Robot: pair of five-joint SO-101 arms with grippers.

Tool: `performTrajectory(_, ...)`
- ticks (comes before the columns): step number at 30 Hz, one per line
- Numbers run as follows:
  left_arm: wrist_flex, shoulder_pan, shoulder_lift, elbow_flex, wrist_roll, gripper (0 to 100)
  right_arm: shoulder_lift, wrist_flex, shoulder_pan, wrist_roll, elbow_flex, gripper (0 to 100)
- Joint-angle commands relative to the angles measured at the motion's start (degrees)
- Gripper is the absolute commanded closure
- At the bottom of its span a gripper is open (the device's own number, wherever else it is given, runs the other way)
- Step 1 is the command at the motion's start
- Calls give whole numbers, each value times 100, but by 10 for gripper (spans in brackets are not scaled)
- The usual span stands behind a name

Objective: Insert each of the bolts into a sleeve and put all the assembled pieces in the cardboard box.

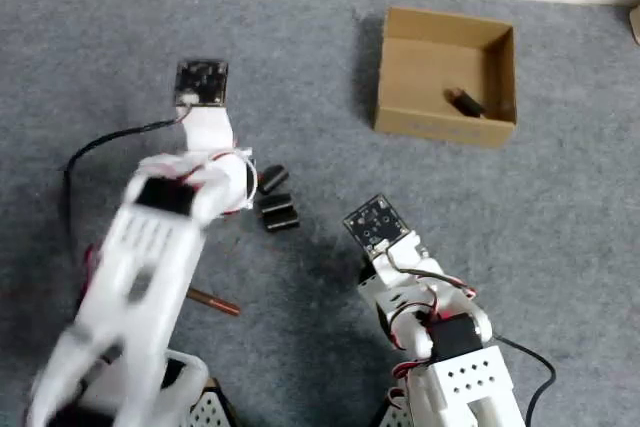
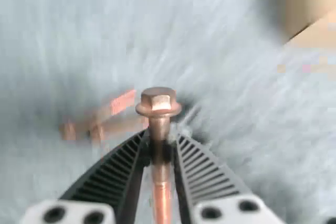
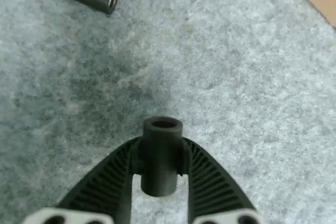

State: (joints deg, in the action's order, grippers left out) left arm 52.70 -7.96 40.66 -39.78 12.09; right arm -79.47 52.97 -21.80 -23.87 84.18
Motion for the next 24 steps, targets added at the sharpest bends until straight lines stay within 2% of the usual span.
performTrajectory(1,-264,-233,1921,48,-607,995,-75,-409,-57,79,-40,994)
performTrajectory(4,-273,-233,2633,-101,-782,995,-75,-567,-110,114,-92,994)
performTrajectory(7,-299,-233,3081,-673,-765,995,-84,-980,-426,624,-66,994)
performTrajectory(11,-958,-207,3934,-1640,-765,995,-84,-1174,-989,1081,-92,994)
performTrajectory(16,-1398,-435,5798,-2879,-782,995,-224,-1305,-1446,1301,-101,994)
performTrajectory(19,-1424,-734,6563,-3495,-800,995,-971,-1420,-1525,1310,-57,994)
performTrajectory(22,-1442,-848,6281,-3538,-756,995,-2149,-1367,-1516,1327,13,994)
performTrajectory(24,-1802,-1015,6211,-3503,-484,995,-2738,-1200,-1508,1301,295,994)
